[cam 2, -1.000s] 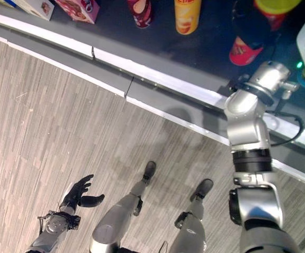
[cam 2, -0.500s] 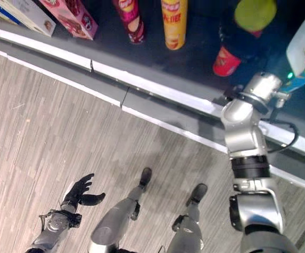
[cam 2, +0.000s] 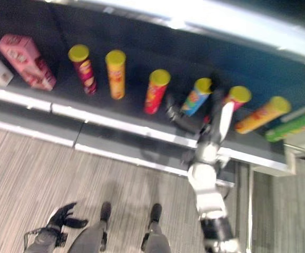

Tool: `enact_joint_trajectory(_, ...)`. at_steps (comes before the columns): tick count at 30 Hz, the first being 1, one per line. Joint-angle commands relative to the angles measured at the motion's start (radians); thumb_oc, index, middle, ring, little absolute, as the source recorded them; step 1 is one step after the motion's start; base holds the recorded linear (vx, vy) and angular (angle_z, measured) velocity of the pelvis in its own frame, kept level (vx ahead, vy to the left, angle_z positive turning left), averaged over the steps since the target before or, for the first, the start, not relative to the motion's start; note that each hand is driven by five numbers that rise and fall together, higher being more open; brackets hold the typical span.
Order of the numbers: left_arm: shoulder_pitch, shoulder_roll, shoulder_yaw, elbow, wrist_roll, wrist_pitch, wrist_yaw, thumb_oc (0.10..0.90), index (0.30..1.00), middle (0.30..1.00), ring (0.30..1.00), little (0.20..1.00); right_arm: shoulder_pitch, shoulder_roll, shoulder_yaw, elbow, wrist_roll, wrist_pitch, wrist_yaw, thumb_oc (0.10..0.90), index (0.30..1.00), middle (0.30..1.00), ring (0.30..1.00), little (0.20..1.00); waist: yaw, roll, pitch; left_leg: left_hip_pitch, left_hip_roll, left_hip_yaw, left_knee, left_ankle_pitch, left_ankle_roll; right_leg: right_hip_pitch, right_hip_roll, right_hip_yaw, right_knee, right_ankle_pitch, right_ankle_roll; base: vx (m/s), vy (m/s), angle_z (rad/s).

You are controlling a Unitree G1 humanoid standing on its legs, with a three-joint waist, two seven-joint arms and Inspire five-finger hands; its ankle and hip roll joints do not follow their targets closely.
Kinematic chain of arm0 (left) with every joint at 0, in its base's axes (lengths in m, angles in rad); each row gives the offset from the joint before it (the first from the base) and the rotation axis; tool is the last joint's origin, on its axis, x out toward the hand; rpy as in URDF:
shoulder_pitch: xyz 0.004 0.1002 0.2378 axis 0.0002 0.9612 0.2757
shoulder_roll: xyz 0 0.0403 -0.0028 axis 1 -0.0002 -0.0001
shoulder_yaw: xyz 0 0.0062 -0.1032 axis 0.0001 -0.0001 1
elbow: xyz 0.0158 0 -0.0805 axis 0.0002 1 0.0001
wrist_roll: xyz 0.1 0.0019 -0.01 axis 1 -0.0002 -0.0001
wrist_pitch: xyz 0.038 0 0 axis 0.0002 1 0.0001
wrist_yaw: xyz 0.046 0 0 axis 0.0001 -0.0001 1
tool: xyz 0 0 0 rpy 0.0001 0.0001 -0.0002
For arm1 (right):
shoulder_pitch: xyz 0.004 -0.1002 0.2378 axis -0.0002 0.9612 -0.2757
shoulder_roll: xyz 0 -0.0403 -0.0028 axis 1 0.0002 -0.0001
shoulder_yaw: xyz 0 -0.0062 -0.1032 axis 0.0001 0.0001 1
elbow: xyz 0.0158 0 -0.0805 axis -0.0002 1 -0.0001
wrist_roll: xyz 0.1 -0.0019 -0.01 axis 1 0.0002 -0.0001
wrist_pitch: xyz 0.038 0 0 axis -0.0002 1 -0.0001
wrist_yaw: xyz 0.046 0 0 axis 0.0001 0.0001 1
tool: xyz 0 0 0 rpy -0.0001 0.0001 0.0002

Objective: Put the goods on the table back onto the shelves and tidy them up.

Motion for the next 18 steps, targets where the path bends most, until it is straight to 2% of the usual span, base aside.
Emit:
enact_joint_trajectory(1, 0.041, 0.055, 0.03, -0.047, 0.042, -0.039, -0.004, 0.8, 0.9, 0.9, 0.9, 0.9, -0.021, -0.095, -0.105, -0.092, 0.125, -0.092, 0.109, 0.8, 0.9, 0.9, 0.9, 0.9, -0.025, 0.056, -0.043, 0.033, 0.065, 0.001, -0.043, -0.066, -0.018, 0.025, -0.049, -0.051, 0.041, -0.008, 0.12, -0.07, 0.016, -0.9)
enact_joint_trajectory(3, 0.037, 0.061, 0.031, -0.059, 0.045, -0.047, -0.015, 0.8, 0.9, 0.9, 0.9, 0.9, 0.043, -0.087, -0.122, -0.091, 0.176, -0.102, 0.146, 0.8, 0.9, 0.9, 0.9, 0.9, -0.044, 0.063, -0.041, 0.044, 0.086, 0.039, -0.05, -0.059, -0.025, 0.024, -0.054, -0.097, 0.069, -0.021, 0.119, -0.08, 0.005, -0.94)
enact_joint_trajectory(6, 0.042, 0.057, 0.024, -0.085, 0.038, -0.054, -0.021, 0.8, 0.9, 0.9, 0.9, 0.9, 0.067, -0.093, -0.15, -0.082, 0.178, -0.103, 0.141, 0.8, 0.9, 0.9, 0.9, 0.9, -0.039, 0.081, -0.04, 0.063, 0.116, 0.101, -0.048, -0.06, -0.034, 0.056, -0.086, -0.195, 0.095, -0.038, 0.108, -0.08, -0.035, -0.93)
enact_joint_trajectory(9, 0.039, 0.054, 0.031, -0.104, 0.019, -0.059, -0.021, 0.8, 0.9, 0.9, 0.9, 0.9, 0.053, -0.103, -0.186, -0.064, 0.142, -0.098, 0.104, 0.8, 0.9, 0.9, 0.9, 0.9, -0.029, 0.081, -0.061, 0.07, 0.139, 0.178, -0.046, -0.056, -0.044, 0.084, -0.137, -0.279, 0.101, -0.01, 0.114, -0.03, -0.132, -1.17)
enact_joint_trajectory(10, 0.049, 0.053, 0.038, -0.123, 0.01, -0.063, -0.032, 0.8, 0.9, 0.9, 0.9, 0.9, 0.031, -0.126, -0.239, -0.054, 0.103, -0.092, 0.06, 0.8, 0.9, 0.9, 0.9, 0.9, -0.017, 0.079, -0.084, 0.084, 0.168, 0.231, -0.045, -0.066, -0.064, 0.108, -0.159, -0.337, 0.097, 0.007, 0.12, 0.04, -0.384, -1.38)
enact_joint_trajectory(11, 0.057, 0.06, 0.035, -0.138, 0.016, -0.062, -0.045, 0.8, 0.9, 0.9, 0.9, 0.9, 0.02, -0.152, -0.284, -0.05, 0.082, -0.088, 0.032, 0.8, 0.9, 0.9, 0.9, 0.9, -0.006, 0.071, -0.098, 0.091, 0.19, 0.269, -0.042, -0.059, -0.082, 0.125, -0.156, -0.378, 0.079, -0.01, 0.12, 0.06, -0.341, -1.61)
enact_joint_trajectory(12, 0.057, 0.06, 0.033, -0.14, 0.016, -0.061, -0.046, 0.8, 0.9, 0.9, 0.9, 0.9, 0.022, -0.152, -0.286, -0.051, 0.081, -0.088, 0.031, 0.8, 0.9, 0.9, 0.9, 0.9, -0.004, 0.071, -0.098, 0.092, 0.191, 0.27, -0.042, -0.058, -0.084, 0.126, -0.155, -0.378, 0.079, -0.011, 0.12, 0.07, -0.365, -1.17)
enact_joint_trajectory(14, 0.062, 0.061, 0.039, -0.146, 0.024, -0.06, -0.06, 0.8, 0.9, 0.9, 0.9, 0.9, 0.001, -0.192, -0.357, -0.087, 0.064, -0.095, -0.001, 0.8, 0.9, 0.9, 0.9, 0.9, -0.011, 0.063, -0.119, 0.101, 0.25, 0.304, -0.026, -0.024, -0.122, 0.151, -0.1, -0.372, 0.03, -0.082, 0.117, 0.12, -0.414, -0.82)
enact_joint_trajectory(16, 0.068, 0.061, 0.036, -0.162, 0.018, -0.065, -0.064, 0.8, 0.9, 0.9, 0.9, 0.9, -0.019, -0.233, -0.393, -0.117, 0.074, -0.108, -0.016, 0.8, 0.9, 0.9, 0.9, 0.9, -0.027, 0.072, -0.126, 0.118, 0.296, 0.319, -0.016, -0.008, -0.148, 0.155, -0.056, -0.348, 0.025, -0.117, 0.102, 0.11, -0.337, -0.55)
enact_joint_trajectory(18, 0.066, 0.059, 0.025, -0.178, 0.015, -0.068, -0.071, 0.8, 0.9, 0.9, 0.9, 0.9, -0.044, -0.295, -0.42, -0.123, 0.062, -0.125, -0.046, 0.8, 0.9, 0.9, 0.9, 0.9, -0.045, 0.089, -0.13, 0.132, 0.352, 0.328, 0.007, 0.007, -0.172, 0.161, 0.0, -0.331, 0.026, -0.164, 0.072, 0.08, -0.341, -0.44)
